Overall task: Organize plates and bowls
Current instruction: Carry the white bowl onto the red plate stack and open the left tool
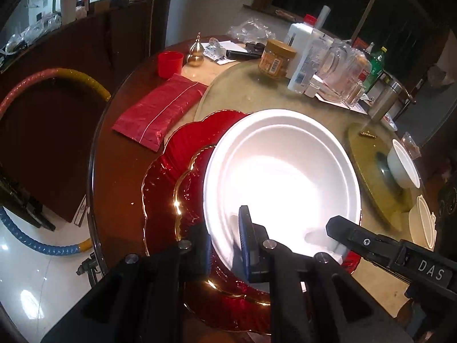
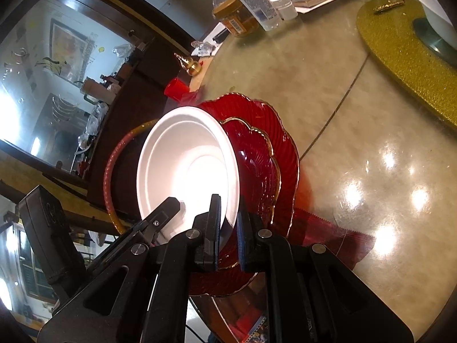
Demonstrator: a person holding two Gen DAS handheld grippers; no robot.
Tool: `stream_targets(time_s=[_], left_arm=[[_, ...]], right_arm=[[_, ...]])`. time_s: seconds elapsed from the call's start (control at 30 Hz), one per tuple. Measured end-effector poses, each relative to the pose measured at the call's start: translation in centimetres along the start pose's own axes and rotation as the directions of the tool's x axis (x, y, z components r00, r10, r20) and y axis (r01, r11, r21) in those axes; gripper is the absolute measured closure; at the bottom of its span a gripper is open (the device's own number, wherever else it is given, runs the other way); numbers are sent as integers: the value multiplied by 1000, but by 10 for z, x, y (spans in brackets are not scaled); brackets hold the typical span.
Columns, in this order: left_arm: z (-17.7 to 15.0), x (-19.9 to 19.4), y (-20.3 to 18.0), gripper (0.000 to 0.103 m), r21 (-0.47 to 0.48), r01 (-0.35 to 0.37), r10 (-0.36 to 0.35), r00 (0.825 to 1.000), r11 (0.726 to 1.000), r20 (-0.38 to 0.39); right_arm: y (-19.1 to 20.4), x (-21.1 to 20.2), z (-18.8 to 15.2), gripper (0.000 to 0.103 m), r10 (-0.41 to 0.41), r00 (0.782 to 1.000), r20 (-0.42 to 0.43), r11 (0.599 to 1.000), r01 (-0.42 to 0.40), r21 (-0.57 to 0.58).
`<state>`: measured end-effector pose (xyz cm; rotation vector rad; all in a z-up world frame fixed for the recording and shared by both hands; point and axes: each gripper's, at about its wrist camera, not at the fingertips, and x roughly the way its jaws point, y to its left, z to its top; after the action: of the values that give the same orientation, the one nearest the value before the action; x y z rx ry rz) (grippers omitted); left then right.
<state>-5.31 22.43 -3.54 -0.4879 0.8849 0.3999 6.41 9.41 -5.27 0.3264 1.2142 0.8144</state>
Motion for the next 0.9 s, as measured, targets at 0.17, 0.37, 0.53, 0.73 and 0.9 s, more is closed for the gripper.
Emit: stream_targets(time_s=[0.17, 0.37, 0.53, 0.73, 0.9], left_arm=[[-1, 2, 1, 88, -9, -9, 9, 1000, 1000, -13], [-1, 2, 5, 78, -30, -17, 17, 1000, 999, -15], [1, -4, 8, 65, -45, -10, 11, 1000, 999, 11], [2, -10, 10, 59, -58, -21, 23, 999, 998, 36], [3, -21, 10, 39, -67, -27, 33, 995, 997, 91]], right_arm=[[0, 5, 0, 93, -6, 1000, -22, 1000, 6, 2], [1, 8, 1, 93, -20, 999, -37, 1000, 20, 0], [5, 3, -1, 92, -49, 999, -20, 999, 49, -17], [9, -1, 2, 92, -75, 997, -6, 996, 75, -41], [9, -2, 1, 81, -119, 993, -9, 991, 118, -55]])
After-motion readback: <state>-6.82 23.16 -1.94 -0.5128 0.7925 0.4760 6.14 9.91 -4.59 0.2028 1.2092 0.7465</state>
